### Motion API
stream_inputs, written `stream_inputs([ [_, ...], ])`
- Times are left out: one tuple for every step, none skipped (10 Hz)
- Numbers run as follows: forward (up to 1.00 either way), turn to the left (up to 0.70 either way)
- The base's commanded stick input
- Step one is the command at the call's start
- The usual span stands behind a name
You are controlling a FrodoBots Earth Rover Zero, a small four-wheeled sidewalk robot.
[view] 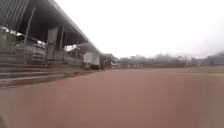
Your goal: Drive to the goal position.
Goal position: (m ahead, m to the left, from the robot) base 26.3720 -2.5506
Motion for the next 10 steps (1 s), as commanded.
stream_inputs([
  [1.0,0.0],
  [1.0,0.0],
  [1.0,0.0],
  [1.0,0.0],
  [1.0,0.0],
  [1.0,0.0],
  [1.0,0.0],
  [1.0,0.0],
  [1.0,0.0],
  [1.0,0.0],
])
